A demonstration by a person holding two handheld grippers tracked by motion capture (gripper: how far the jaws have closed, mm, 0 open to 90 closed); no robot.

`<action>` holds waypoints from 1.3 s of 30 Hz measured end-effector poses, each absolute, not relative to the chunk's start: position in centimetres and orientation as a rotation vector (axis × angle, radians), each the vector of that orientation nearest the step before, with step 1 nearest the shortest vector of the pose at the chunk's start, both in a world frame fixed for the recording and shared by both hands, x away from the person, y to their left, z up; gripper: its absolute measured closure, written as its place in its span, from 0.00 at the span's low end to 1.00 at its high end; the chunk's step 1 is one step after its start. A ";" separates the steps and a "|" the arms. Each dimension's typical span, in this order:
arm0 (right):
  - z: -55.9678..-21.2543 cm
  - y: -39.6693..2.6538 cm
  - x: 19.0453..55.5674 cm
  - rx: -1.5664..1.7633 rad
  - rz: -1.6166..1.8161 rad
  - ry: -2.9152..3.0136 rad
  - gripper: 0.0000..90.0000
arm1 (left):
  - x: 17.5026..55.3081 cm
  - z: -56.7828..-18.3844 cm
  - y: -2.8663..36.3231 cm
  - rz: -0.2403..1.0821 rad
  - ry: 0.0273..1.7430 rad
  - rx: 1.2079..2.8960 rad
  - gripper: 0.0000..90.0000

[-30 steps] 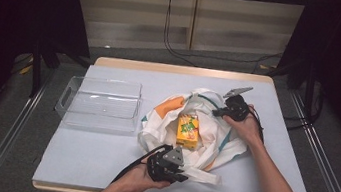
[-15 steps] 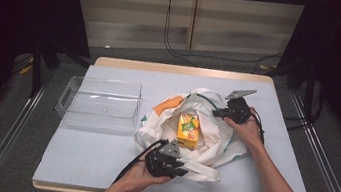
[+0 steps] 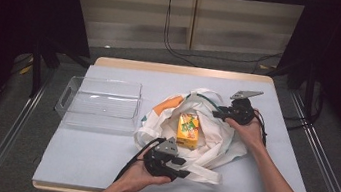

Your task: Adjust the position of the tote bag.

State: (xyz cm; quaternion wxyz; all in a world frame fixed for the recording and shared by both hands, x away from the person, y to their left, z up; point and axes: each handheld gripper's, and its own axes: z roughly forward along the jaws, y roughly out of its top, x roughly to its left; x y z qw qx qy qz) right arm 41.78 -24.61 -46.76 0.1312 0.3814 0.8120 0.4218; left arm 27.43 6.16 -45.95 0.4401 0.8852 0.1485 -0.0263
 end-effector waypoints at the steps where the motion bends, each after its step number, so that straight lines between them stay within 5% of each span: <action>1: -46.6 -24.7 41.6 1.104 1.227 2.362 0.65 | 27.4 -45.6 6.6 -0.063 0.374 2.175 0.54; 11: -45.4 -25.7 39.2 1.082 1.294 2.320 0.42 | 28.0 -44.4 8.3 0.001 0.446 2.112 0.47; 39: -44.2 -26.7 29.9 0.994 1.435 2.296 0.32 | 29.6 -42.5 6.7 0.147 0.657 2.098 0.23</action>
